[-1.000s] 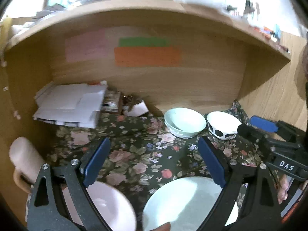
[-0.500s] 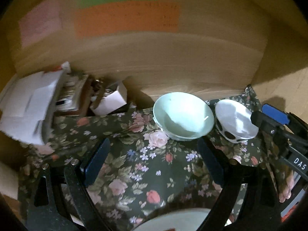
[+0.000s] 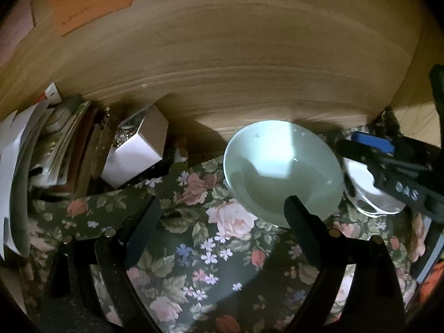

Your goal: Organize plates and bowls

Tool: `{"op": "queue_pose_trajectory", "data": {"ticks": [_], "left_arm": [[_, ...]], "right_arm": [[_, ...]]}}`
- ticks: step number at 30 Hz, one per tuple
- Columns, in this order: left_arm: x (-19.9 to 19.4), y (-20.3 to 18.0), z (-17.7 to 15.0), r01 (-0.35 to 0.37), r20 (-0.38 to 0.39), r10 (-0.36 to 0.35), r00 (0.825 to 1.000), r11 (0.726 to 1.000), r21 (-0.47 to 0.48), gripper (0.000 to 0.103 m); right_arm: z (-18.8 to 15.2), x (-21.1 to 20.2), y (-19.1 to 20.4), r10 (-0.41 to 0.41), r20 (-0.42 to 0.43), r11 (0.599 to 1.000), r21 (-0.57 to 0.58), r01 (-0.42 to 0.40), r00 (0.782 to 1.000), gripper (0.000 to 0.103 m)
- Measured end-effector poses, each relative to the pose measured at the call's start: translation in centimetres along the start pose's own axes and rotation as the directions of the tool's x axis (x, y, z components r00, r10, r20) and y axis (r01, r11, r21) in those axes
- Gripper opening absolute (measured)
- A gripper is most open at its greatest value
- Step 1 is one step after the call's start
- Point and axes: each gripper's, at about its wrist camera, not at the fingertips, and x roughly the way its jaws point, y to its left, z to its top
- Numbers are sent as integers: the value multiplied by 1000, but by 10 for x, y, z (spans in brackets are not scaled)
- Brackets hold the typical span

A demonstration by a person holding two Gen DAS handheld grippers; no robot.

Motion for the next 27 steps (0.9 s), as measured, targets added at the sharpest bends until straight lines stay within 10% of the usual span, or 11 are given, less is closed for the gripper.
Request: {"op": "queue_pose_trajectory", "data": {"ticks": [27], "left_arm": [[42,3,5,15,-91,-14,996,1000,10,92]], "right_arm": [[-2,35,17,28,-157,998,-57,-37,987,17]]}}
